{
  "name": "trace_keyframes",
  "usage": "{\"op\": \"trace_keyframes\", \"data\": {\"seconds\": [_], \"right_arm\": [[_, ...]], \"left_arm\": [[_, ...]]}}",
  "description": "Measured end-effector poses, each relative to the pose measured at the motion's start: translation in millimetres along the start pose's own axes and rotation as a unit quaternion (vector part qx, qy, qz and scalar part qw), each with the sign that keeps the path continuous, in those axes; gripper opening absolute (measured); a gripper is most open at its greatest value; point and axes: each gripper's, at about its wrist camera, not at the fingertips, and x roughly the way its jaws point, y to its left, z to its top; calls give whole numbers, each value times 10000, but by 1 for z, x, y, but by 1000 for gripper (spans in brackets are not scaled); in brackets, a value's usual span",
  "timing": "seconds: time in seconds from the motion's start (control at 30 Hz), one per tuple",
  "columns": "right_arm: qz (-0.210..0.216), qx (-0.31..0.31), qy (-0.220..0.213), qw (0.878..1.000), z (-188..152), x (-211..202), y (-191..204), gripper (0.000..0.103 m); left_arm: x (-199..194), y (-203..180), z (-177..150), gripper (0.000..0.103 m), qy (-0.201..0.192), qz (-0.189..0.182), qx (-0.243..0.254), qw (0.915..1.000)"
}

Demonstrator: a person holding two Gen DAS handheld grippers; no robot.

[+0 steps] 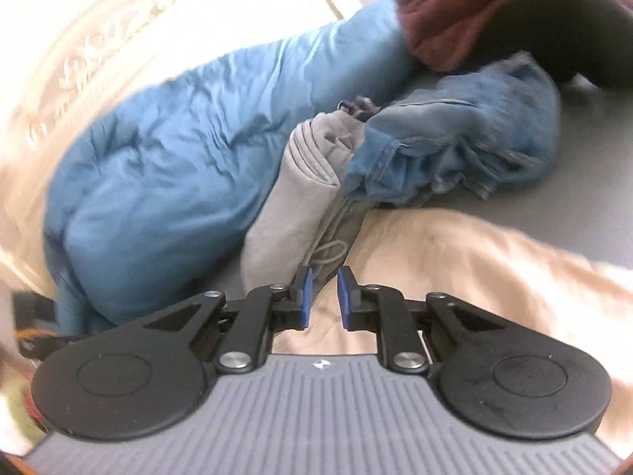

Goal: Fold clothes

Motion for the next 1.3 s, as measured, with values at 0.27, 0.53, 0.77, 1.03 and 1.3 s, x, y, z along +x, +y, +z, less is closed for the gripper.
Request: {"op": "trace_keyframes", "data": {"seconds": [0.27, 0.53, 0.77, 1.03, 1.3], "right_arm": [[-353, 872, -83, 9955, -82, -94, 4, 15], [-2391, 731, -134, 9682, -181, -208, -4, 22], [-3141, 2207, -281, 9230, -268, -290, -64, 25], [-2743, 2085, -388, 9380, -257, -262, -76, 28], [-2500, 957, -310, 9630, -227, -196, -47, 28]], "left_arm": [[-13, -80, -57, 62, 204, -579, 616, 9962], [6, -145, -154, 64, 1070, -638, 1144, 9856], [20, -177, -236, 64, 1875, -493, 1525, 9691], [12, -195, -258, 63, 1482, -162, 1601, 9758], [54, -236, -232, 66, 162, 216, 2171, 9758]]}}
